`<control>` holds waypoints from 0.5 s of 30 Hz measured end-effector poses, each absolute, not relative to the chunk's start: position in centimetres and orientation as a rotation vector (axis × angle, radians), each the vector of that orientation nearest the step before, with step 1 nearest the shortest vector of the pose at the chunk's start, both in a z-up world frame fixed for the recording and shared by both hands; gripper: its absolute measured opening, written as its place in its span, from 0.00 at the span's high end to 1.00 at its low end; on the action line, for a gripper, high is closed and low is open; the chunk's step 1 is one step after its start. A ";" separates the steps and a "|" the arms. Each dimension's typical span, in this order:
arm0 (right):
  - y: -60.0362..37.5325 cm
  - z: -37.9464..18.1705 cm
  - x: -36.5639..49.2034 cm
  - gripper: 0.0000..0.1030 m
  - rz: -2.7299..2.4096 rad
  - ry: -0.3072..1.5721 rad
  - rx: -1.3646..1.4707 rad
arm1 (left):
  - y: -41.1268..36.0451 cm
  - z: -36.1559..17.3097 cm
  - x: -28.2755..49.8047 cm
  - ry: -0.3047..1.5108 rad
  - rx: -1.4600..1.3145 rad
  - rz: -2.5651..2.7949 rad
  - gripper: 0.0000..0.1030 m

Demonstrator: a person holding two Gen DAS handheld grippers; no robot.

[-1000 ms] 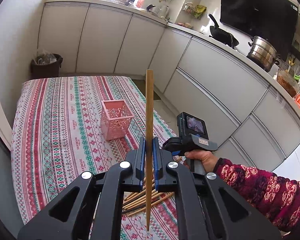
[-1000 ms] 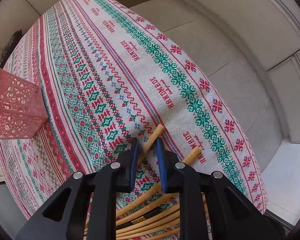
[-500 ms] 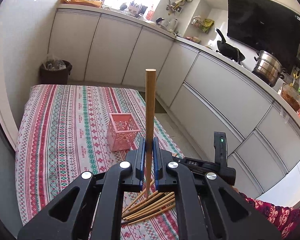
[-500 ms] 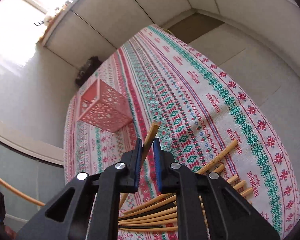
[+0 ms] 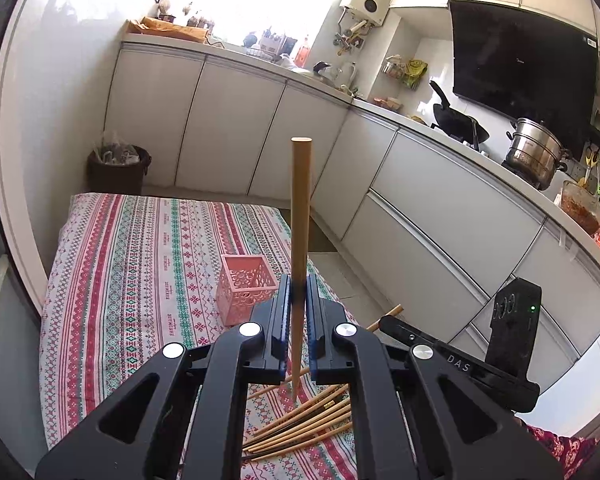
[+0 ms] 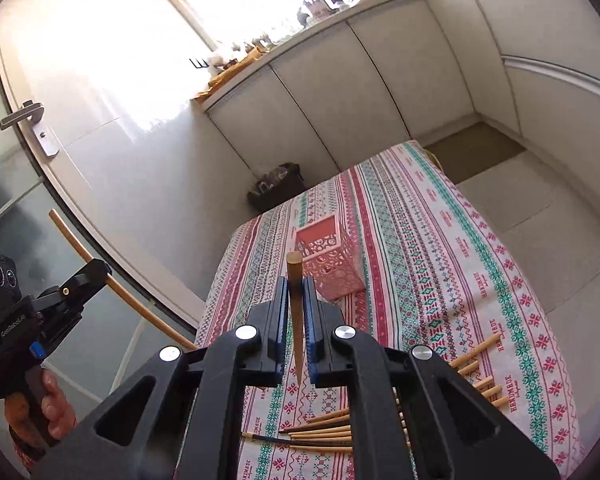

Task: Organize utensils
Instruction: 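Carry both chopsticks over the pink basket and open both tools to drop them in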

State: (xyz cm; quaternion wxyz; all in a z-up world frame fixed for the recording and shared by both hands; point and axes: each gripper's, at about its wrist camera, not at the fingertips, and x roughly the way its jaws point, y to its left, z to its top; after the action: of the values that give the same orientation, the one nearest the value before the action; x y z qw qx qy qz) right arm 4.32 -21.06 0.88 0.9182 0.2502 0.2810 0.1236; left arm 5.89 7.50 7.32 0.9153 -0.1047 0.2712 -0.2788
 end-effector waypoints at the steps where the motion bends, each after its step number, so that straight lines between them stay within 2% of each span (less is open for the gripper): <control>1: -21.0 1.3 4.2 0.92 0.256 0.574 0.503 | 7.5 7.4 5.8 0.554 -0.216 -0.575 0.93; 15: -23.6 5.9 4.5 0.92 0.238 0.476 0.512 | 6.8 9.6 6.4 0.459 -0.215 -0.520 0.93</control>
State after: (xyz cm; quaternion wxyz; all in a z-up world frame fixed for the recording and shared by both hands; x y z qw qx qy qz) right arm 4.46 -23.61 5.90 0.9325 0.2503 0.2328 0.1165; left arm 6.38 6.85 9.62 0.9348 -0.1052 0.2247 -0.2541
